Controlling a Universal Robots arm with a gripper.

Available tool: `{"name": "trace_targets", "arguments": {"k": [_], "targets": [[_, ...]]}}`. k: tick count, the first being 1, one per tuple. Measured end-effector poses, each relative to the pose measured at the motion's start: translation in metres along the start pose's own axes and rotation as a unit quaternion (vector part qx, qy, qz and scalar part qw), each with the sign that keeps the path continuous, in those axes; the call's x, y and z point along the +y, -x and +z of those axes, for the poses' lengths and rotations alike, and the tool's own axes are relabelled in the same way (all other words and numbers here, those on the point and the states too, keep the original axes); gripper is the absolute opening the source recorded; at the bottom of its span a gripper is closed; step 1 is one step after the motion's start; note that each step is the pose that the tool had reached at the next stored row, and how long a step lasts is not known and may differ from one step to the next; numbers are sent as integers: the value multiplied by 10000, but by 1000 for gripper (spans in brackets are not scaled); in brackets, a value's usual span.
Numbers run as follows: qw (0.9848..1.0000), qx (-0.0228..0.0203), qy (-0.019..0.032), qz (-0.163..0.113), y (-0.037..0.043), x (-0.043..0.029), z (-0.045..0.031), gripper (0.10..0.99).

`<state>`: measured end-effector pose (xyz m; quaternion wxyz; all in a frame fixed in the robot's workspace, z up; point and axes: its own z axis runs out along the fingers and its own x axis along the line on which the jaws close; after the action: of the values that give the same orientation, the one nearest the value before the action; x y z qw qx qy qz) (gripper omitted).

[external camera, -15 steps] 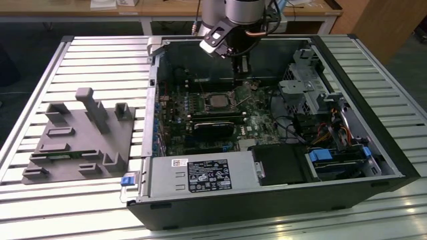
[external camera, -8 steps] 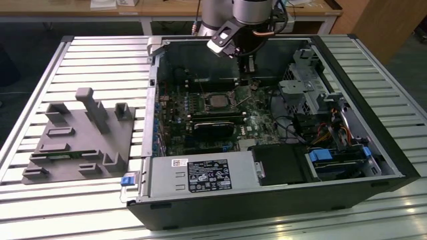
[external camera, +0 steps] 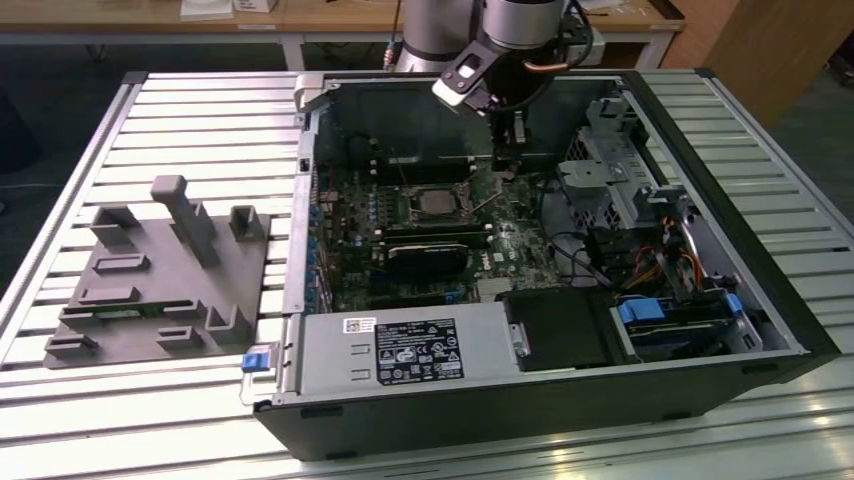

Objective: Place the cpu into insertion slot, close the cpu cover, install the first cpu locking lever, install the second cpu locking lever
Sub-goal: 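Close the cpu cover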

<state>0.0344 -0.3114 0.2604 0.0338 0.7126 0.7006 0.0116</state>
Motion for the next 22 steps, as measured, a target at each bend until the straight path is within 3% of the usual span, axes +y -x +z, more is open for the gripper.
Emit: {"name": "trace_targets", "arguments": {"k": [9,22], "targets": [[10000,0,0,0,-11,196,36,106],[10000,-1,0,5,-18,248,239,106]]}}
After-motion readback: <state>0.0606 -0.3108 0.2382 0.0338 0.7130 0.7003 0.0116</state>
